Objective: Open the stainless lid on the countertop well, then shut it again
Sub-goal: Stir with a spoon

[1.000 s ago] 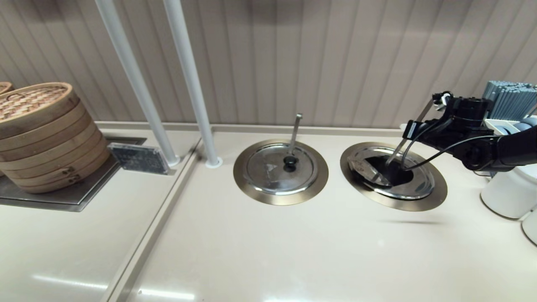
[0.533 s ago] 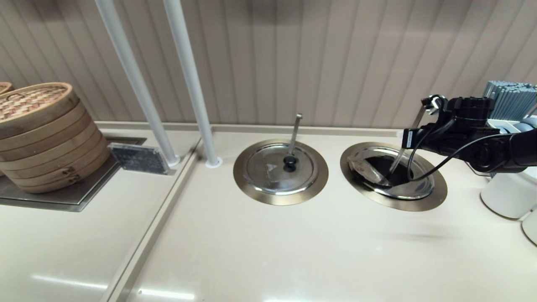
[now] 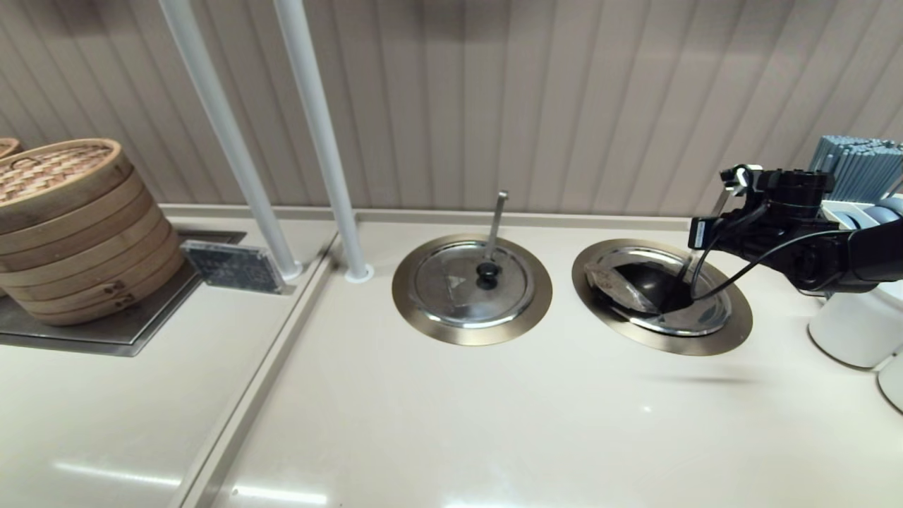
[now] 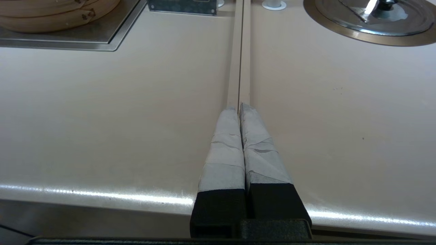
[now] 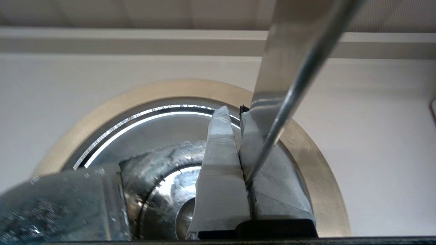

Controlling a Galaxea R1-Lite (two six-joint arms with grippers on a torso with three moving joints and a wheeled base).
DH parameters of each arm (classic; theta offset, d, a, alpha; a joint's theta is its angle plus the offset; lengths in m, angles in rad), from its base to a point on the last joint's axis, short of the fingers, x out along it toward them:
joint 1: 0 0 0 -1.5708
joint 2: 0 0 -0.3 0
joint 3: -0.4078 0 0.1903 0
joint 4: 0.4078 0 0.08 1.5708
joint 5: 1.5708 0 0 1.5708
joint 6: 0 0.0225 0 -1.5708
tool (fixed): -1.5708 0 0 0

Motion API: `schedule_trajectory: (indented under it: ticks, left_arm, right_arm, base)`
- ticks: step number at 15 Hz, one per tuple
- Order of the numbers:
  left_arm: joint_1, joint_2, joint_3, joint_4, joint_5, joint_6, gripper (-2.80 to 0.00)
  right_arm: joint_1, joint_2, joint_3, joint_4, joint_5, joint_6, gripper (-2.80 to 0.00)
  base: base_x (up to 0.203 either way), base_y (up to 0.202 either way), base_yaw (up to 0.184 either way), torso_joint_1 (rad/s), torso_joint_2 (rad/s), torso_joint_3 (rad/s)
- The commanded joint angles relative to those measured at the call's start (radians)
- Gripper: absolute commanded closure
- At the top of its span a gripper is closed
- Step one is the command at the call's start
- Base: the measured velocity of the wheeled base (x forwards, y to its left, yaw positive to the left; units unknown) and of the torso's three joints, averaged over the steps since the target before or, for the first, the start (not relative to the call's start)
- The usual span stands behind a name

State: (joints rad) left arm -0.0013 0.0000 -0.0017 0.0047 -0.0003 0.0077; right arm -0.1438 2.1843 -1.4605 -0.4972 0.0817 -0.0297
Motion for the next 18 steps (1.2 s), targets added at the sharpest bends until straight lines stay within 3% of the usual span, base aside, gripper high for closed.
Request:
schedule_trajectory:
  ticks: [1, 5, 9, 11, 14, 18]
  left_arm:
    - [0.0, 0.0, 0.0, 0.0, 0.0, 0.0, 0.0]
    - [0.0, 0.0, 0.0, 0.0, 0.0, 0.0, 0.0]
    - [0.0, 0.0, 0.001, 0.0, 0.0, 0.0, 0.0]
    - [0.0, 0.0, 0.0, 0.0, 0.0, 0.0, 0.0]
    - [0.0, 0.0, 0.0, 0.0, 0.0, 0.0, 0.0]
    - [0.0, 0.0, 0.002, 0.0, 0.0, 0.0, 0.0]
  right_arm:
    - [0.044, 0.013, -0.007, -0.012, 0.008, 0.093, 0.0]
    - [0.052, -0.044, 0.057, -0.012, 0.058, 0.095, 0.0]
    - [0.0, -0.029, 0.068, 0.008, 0.061, -0.07, 0.0]
    - [-0.003, -0.002, 0.046, 0.016, 0.033, -0.075, 0.0]
    - [-0.002, 0.039, -0.001, 0.005, -0.003, -0.053, 0.0]
    - [0.03, 0.038, -0.026, -0.032, 0.004, 0.097, 0.0]
  base:
    - [0.0, 0.0, 0.0, 0.0, 0.0, 0.0]
    - [0.0, 0.0, 0.0, 0.0, 0.0, 0.0]
    - [0.0, 0.0, 0.0, 0.0, 0.0, 0.0]
    - [0.0, 0.0, 0.0, 0.0, 0.0, 0.0]
    - [0.0, 0.0, 0.0, 0.0, 0.0, 0.0]
    - [0.0, 0.0, 0.0, 0.0, 0.0, 0.0]
